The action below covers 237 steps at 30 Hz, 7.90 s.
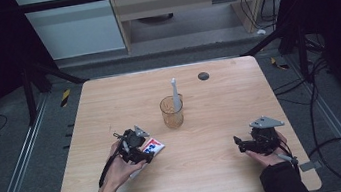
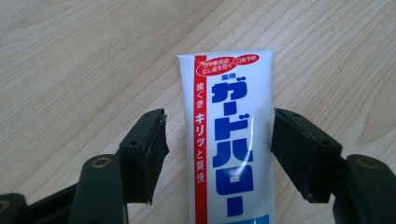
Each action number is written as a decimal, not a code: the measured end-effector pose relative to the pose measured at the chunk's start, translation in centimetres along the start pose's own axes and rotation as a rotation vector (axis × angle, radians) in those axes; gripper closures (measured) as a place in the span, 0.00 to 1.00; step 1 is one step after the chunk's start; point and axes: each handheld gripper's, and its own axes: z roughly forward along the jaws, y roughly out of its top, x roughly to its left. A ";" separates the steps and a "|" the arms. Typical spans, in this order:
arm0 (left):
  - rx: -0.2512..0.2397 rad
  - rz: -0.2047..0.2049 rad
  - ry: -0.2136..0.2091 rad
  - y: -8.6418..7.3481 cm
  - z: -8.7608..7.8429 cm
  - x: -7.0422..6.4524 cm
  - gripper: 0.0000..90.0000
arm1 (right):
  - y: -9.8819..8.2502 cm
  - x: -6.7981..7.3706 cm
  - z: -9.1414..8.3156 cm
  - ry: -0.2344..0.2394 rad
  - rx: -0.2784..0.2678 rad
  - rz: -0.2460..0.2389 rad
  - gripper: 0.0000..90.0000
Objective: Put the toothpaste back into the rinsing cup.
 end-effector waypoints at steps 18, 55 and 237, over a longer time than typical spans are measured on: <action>0.055 -0.014 -0.027 0.0 1.3 -0.2 0.44 | 0.0 0.0 0.1 0.004 0.007 0.000 0.18; -0.205 -0.138 -0.006 0.5 -4.4 0.8 0.76 | 0.0 -0.2 0.0 -0.009 -0.001 0.007 0.18; -0.542 -0.152 0.093 9.9 2.0 0.5 0.60 | -0.4 0.3 0.4 -0.007 -0.018 -0.034 0.18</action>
